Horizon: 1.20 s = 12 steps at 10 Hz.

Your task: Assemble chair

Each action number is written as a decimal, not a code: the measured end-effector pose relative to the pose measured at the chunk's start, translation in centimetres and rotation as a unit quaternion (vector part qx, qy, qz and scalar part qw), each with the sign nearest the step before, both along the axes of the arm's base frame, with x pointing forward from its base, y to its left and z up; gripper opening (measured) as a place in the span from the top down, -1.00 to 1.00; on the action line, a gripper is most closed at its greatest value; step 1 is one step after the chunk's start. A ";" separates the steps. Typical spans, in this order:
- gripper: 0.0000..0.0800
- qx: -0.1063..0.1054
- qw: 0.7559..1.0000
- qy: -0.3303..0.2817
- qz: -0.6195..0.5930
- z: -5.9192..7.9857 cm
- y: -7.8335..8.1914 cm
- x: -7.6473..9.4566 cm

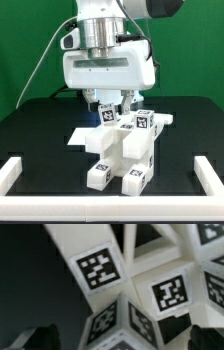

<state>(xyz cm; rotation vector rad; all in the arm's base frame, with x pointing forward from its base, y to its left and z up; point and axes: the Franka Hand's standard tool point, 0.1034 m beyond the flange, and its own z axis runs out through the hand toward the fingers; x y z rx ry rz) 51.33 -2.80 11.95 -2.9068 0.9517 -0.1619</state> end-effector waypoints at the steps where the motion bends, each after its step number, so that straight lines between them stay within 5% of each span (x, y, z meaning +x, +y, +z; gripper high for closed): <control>1: -0.62 -0.007 0.998 -0.002 0.055 0.0 -0.1 0.0; 4: -0.62 -0.032 0.968 -0.009 0.250 0.3 -0.1 0.4; 5: -0.62 -0.025 0.979 -0.006 0.202 0.2 -0.1 0.3; 6: -0.28 -0.026 0.979 -0.006 0.202 0.2 -0.2 0.3; 7: -0.28 -0.025 0.981 -0.006 0.194 0.2 -0.2 0.3; 9: 0.29 -0.012 0.996 -0.001 0.085 0.1 -0.2 0.3; 12: 0.29 0.006 0.998 0.005 -0.060 0.1 -0.2 0.3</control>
Offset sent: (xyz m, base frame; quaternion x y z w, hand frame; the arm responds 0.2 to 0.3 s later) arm 0.0099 0.0181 0.0005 0.0685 -0.0209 -0.3329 0.9403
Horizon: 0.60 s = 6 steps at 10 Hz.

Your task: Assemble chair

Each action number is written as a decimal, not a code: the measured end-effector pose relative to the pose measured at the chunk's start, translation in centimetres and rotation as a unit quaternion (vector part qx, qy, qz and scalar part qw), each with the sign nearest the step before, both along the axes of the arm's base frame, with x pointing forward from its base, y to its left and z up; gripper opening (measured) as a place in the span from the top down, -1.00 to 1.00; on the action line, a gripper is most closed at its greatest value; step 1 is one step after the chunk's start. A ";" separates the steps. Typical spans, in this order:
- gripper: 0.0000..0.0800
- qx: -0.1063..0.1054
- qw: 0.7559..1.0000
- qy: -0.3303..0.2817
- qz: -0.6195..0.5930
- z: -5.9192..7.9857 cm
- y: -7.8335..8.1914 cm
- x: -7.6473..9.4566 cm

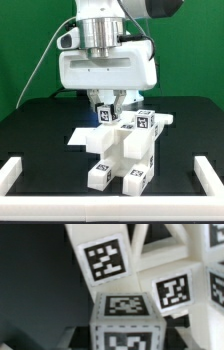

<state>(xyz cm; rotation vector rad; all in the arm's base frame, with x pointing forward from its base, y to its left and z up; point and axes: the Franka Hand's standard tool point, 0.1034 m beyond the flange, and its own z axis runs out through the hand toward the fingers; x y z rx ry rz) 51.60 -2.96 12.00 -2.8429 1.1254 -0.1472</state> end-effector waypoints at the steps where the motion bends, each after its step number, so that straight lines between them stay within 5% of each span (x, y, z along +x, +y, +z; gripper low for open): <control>1: 0.29 0.005 0.999 0.002 -0.044 0.0 0.1 0.0; 6: 0.29 0.057 0.903 0.023 -0.424 -0.1 0.8 0.7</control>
Offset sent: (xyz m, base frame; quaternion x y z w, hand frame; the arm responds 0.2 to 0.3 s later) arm -0.0015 -0.0032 0.0009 -0.0300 0.0070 0.4201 0.9069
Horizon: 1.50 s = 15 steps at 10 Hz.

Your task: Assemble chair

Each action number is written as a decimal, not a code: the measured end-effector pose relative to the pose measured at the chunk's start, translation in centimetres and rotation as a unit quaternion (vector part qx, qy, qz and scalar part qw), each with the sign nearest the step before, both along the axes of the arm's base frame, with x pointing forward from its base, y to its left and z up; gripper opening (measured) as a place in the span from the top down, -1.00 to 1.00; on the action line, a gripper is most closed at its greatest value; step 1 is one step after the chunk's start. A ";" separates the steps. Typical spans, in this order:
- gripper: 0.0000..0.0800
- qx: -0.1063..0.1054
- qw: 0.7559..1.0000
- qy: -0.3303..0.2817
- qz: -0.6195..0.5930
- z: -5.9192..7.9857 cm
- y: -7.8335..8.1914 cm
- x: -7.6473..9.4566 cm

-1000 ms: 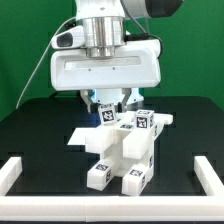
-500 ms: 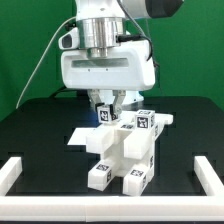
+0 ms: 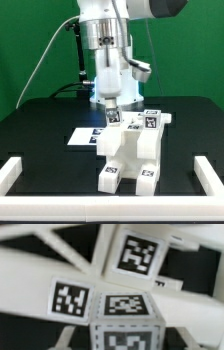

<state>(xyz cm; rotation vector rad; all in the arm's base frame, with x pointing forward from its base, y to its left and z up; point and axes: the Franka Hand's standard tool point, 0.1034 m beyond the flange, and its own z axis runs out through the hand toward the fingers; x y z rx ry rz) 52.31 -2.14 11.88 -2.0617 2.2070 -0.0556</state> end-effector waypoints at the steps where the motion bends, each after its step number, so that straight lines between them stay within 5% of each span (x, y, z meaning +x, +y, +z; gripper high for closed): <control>1: 0.16 0.000 1.000 0.001 0.000 0.0 0.1 0.0; 2: -0.17 -0.004 0.999 -0.001 0.035 -0.1 0.1 -0.1; 3: -0.17 -0.005 0.999 -0.001 0.039 -0.1 0.1 -0.1; 4: -0.52 -0.012 0.996 -0.003 0.090 -0.1 0.1 -0.1; 5: -0.59 -0.025 0.980 -0.010 0.197 0.2 0.4 0.0; 9: -0.62 -0.055 0.891 -0.022 0.450 0.2 0.9 -0.2; 12: -0.62 -0.077 0.800 -0.024 0.594 0.1 0.4 0.0; 15: -0.55 -0.078 0.813 -0.026 0.577 0.0 0.5 0.1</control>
Offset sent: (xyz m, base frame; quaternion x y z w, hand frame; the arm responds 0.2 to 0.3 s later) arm 0.0000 0.0000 0.0000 0.0000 0.0000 -0.0899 0.9960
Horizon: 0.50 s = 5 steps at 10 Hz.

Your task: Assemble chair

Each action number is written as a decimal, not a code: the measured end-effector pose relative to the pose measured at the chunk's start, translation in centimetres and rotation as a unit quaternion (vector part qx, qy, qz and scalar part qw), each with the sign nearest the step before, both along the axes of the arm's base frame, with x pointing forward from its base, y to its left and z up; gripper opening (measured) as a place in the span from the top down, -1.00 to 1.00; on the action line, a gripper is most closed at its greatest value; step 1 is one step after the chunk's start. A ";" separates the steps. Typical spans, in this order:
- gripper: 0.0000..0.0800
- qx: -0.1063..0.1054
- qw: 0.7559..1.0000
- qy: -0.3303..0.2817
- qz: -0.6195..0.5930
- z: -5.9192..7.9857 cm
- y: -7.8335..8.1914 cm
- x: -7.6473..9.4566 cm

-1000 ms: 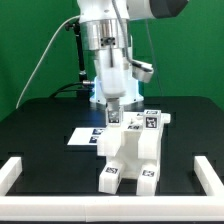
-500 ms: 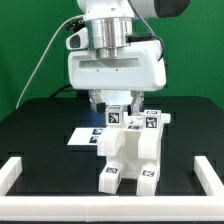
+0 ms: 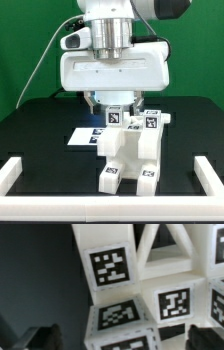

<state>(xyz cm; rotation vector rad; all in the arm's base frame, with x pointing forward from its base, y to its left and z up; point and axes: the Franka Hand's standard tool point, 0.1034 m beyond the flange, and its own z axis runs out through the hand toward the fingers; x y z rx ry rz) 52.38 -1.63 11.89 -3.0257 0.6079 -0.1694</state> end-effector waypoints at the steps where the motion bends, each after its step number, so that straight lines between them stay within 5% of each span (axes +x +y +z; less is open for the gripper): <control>1: -0.11 0.005 0.999 0.001 -0.037 0.0 0.0 0.0; 2: 0.30 0.011 0.996 0.002 -0.087 0.0 0.1 0.0; 5: 0.29 0.028 0.973 0.005 -0.227 -0.1 0.0 0.2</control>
Offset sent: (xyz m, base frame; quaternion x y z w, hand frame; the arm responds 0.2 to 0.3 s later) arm 0.0000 0.0000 0.0000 0.0000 0.0000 0.2667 0.9638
